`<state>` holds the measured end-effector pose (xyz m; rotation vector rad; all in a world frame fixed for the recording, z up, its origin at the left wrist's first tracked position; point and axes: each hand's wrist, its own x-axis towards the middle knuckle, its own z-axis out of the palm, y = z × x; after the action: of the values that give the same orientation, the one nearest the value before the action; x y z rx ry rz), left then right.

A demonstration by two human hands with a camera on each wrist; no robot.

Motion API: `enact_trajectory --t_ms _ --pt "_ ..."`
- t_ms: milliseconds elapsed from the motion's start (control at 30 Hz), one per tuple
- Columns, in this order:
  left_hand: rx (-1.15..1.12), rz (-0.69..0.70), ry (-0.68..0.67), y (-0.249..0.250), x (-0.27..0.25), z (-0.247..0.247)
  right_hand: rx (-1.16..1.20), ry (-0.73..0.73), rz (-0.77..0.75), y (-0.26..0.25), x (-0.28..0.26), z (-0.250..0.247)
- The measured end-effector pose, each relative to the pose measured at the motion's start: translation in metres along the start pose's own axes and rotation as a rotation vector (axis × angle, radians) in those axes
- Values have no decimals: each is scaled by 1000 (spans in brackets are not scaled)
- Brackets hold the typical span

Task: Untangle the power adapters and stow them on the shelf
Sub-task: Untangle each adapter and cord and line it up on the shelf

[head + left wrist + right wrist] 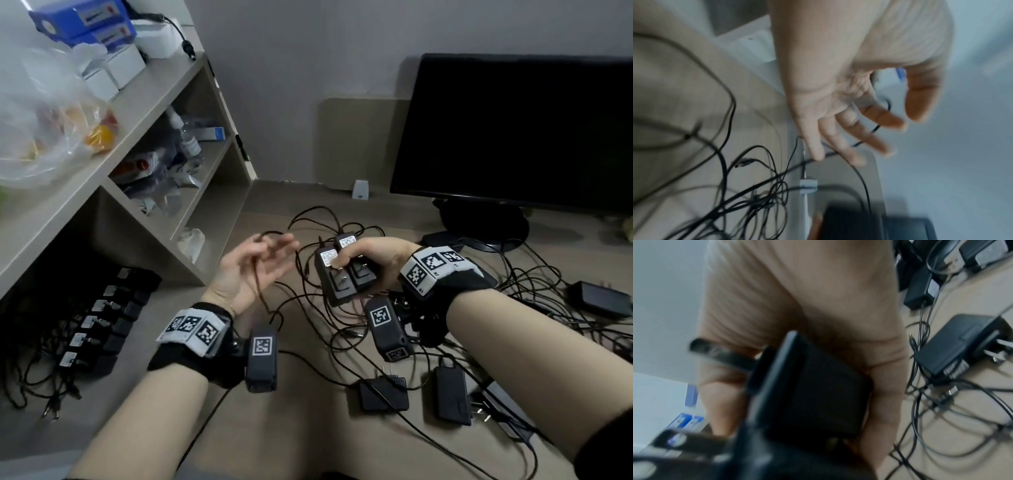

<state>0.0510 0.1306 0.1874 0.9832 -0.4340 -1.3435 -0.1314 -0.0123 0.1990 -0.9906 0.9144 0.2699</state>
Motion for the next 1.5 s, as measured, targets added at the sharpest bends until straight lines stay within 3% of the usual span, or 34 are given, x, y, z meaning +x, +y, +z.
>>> enact_trajectory --t_ms 33,100,167,267,333,433,533,633,667,767,933,1100,1300,1433,1500 --pt "-107 12 91 4 5 -5 17 30 -33 -1 -2 -7" --pt "-84 -45 372 5 19 -27 41 82 -106 -6 -8 -18" --pt "227 -148 641 3 32 -47 46 99 -215 -13 -15 -26" --pt "844 -347 741 -4 46 -57 44 130 -378 -24 -24 -30" --pt "1069 -203 616 -4 53 -41 -21 145 -423 -32 -29 -27" --pt "1245 146 279 -7 56 10 -142 57 -408 -39 -33 -18" --pt "1326 365 248 -9 68 40 -253 -45 -398 -39 -33 -9" --pt "1307 484 214 -5 81 39 -233 -59 -401 -32 -30 -9" --pt "1212 464 188 -4 83 37 -237 -68 -382 -29 -29 -11" --pt "909 231 145 -4 82 38 -337 -61 -323 -19 -24 -11" --pt "1171 296 88 0 74 58 -261 1 -541 -22 -3 11" --pt "1013 214 92 6 75 43 -32 199 -715 -33 -5 19" --pt "1006 57 264 -13 64 -22 364 480 -944 -66 -41 3" --pt "928 -50 419 -19 57 -52 511 455 -1031 -73 -62 -17" --pt "802 -14 463 -7 57 -54 423 488 -1002 -70 -60 -22"
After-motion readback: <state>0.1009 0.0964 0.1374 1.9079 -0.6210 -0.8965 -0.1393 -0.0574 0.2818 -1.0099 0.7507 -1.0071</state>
